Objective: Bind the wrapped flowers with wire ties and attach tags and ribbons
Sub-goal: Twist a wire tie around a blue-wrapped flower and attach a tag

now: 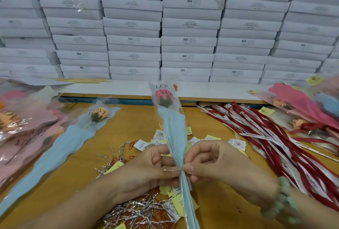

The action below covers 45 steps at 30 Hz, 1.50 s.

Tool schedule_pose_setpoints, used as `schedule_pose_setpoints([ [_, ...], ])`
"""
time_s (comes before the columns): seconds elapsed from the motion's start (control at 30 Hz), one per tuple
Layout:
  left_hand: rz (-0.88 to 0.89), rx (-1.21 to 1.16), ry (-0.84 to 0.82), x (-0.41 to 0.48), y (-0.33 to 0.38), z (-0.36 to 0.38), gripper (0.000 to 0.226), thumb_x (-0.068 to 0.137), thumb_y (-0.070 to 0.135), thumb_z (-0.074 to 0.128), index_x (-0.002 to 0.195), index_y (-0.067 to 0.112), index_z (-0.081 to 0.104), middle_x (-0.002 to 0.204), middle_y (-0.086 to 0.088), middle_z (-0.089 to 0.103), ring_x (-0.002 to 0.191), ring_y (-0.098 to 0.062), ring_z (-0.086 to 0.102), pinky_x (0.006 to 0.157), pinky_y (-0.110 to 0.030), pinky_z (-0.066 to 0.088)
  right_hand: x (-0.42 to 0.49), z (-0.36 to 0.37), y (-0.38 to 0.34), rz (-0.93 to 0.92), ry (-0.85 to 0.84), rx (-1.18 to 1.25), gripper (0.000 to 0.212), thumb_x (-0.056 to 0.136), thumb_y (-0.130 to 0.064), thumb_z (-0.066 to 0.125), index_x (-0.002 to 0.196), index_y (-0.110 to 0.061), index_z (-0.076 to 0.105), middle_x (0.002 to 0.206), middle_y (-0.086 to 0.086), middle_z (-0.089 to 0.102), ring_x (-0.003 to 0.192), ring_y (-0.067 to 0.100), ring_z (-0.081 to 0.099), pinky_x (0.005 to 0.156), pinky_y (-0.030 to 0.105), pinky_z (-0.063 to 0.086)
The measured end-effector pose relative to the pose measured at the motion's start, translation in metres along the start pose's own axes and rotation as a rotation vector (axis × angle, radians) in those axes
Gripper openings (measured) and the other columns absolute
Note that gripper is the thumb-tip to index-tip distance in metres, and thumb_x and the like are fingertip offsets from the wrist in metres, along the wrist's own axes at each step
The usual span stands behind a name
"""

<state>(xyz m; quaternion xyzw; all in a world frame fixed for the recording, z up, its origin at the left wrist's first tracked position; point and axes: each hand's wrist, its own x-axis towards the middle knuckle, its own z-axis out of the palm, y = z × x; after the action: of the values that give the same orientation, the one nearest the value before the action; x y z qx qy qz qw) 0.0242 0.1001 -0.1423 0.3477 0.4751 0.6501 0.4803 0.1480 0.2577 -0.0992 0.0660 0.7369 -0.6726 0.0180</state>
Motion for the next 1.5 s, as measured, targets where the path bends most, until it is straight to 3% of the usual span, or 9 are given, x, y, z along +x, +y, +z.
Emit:
schedule_pose_setpoints([
  [0.23,-0.013,0.042,0.033,-0.001,-0.001,0.0,0.031,0.075,0.015,0.082,0.103,0.027,0.075,0.097,-0.006,0.076,0.09,-0.019,0.074,0.077,-0.027,0.059,0.004,0.003,0.005,0.102,0.003,0.053,0.047,0.062,-0.025,0.083,0.103,-0.012,0.063,0.064,0.004,0.066,0.056,0.013,0.061,0.06,0.024,0.054],
  [0.4,-0.025,0.081,0.098,-0.001,-0.002,0.001,0.033,0.08,0.001,0.072,0.103,0.024,0.076,0.095,-0.008,0.076,0.084,-0.017,0.074,0.067,-0.023,0.058,0.004,0.002,0.009,0.101,-0.093,0.085,0.034,0.07,-0.028,0.08,0.103,-0.019,0.075,0.076,0.001,0.067,0.069,0.013,0.06,0.059,0.02,0.051],
  [0.6,-0.002,0.104,0.17,-0.002,0.0,0.005,0.04,0.069,0.004,0.081,0.103,0.022,0.074,0.097,-0.018,0.074,0.078,-0.022,0.073,0.06,-0.025,0.057,0.007,0.001,0.013,0.125,-0.106,0.182,0.049,0.071,-0.022,0.078,0.117,-0.011,0.067,0.1,0.013,0.07,0.088,0.02,0.065,0.058,0.02,0.049],
  [0.77,-0.005,0.166,0.219,-0.004,0.005,0.005,0.052,0.069,0.002,0.08,0.112,-0.012,0.055,0.078,-0.008,0.071,0.061,-0.014,0.066,0.044,-0.019,0.045,0.009,-0.001,0.015,0.095,-0.14,0.251,0.052,0.072,-0.019,0.077,0.121,-0.008,0.063,0.091,0.007,0.07,0.077,0.014,0.065,0.057,0.019,0.048],
  [0.9,0.033,0.184,0.249,-0.006,0.009,0.009,0.016,0.067,0.003,0.081,0.078,0.01,0.072,0.081,-0.014,0.069,0.061,-0.013,0.064,0.046,-0.019,0.046,0.01,-0.001,0.019,0.042,-0.109,0.227,0.037,0.076,-0.017,0.076,0.112,-0.014,0.07,0.085,0.003,0.064,0.074,0.01,0.062,0.059,0.02,0.048],
  [1.0,0.04,0.218,0.28,-0.007,0.011,0.011,0.019,0.064,0.007,0.088,0.07,0.017,0.074,0.073,-0.008,0.071,0.06,-0.01,0.066,0.049,-0.016,0.048,0.01,0.0,0.02,-0.003,-0.08,0.217,0.025,0.074,-0.017,0.077,0.099,-0.022,0.074,0.084,0.002,0.06,0.075,0.011,0.06,0.057,0.02,0.049],
  [1.13,0.022,0.195,0.317,-0.009,0.011,0.016,0.016,0.059,0.017,0.084,0.073,0.015,0.076,0.071,-0.009,0.072,0.062,-0.011,0.068,0.055,-0.016,0.052,0.01,-0.001,0.02,-0.027,-0.048,0.192,0.024,0.072,-0.016,0.079,0.094,-0.025,0.074,0.095,0.007,0.059,0.08,0.014,0.059,0.06,0.021,0.05],
  [1.3,0.008,0.21,0.348,-0.012,0.014,0.019,0.016,0.064,0.011,0.085,0.078,0.01,0.078,0.075,-0.011,0.073,0.066,-0.014,0.07,0.062,-0.018,0.055,0.011,-0.005,0.019,-0.016,-0.052,0.175,0.026,0.073,-0.014,0.078,0.098,-0.018,0.072,0.085,-0.001,0.062,0.071,0.008,0.061,0.059,0.02,0.051],
  [1.5,-0.04,0.255,0.342,-0.013,0.019,0.022,0.024,0.065,0.012,0.086,0.088,0.01,0.078,0.088,-0.016,0.075,0.083,-0.021,0.073,0.077,-0.025,0.057,0.012,-0.009,0.018,-0.014,-0.038,0.175,0.015,0.072,-0.014,0.078,0.073,-0.028,0.073,0.082,-0.004,0.064,0.07,0.008,0.061,0.06,0.019,0.052],
])
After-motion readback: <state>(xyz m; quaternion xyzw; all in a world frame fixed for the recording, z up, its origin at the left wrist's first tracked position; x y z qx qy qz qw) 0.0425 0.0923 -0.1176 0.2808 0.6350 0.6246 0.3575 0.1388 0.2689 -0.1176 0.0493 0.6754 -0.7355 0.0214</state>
